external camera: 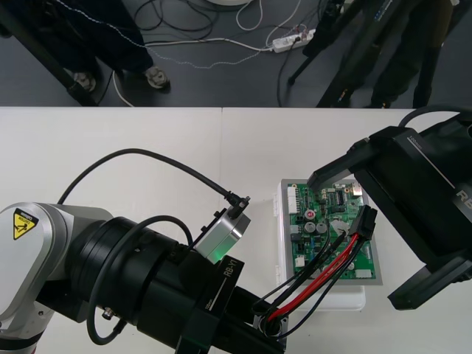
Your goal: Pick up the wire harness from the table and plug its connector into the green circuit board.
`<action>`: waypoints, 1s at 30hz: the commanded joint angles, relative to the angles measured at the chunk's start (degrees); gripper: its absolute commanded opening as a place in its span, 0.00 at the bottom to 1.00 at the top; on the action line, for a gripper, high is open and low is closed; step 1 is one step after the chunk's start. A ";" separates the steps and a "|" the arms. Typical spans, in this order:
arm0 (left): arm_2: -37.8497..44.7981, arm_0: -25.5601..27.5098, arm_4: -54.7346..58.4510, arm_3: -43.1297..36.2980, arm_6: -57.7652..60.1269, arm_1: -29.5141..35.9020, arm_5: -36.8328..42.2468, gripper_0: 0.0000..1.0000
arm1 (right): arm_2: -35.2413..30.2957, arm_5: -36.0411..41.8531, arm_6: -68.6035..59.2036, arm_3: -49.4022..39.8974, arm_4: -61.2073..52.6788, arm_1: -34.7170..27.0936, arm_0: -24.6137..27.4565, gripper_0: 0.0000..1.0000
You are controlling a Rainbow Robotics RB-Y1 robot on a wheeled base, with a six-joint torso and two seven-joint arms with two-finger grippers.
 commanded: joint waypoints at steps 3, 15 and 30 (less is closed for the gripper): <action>-1.74 -1.13 1.14 -0.60 1.04 0.65 2.60 0.00 | 0.78 -0.34 -2.84 -1.67 -0.92 -1.95 -1.87 0.00; -2.09 -1.04 1.14 -0.60 0.95 0.65 2.60 0.00 | 0.69 -0.34 -2.93 -1.24 -0.92 -1.95 -1.87 0.00; -2.09 -0.95 1.05 -0.60 0.25 0.65 2.60 0.00 | 0.60 -0.34 -2.57 0.87 -1.27 -1.95 -0.46 0.00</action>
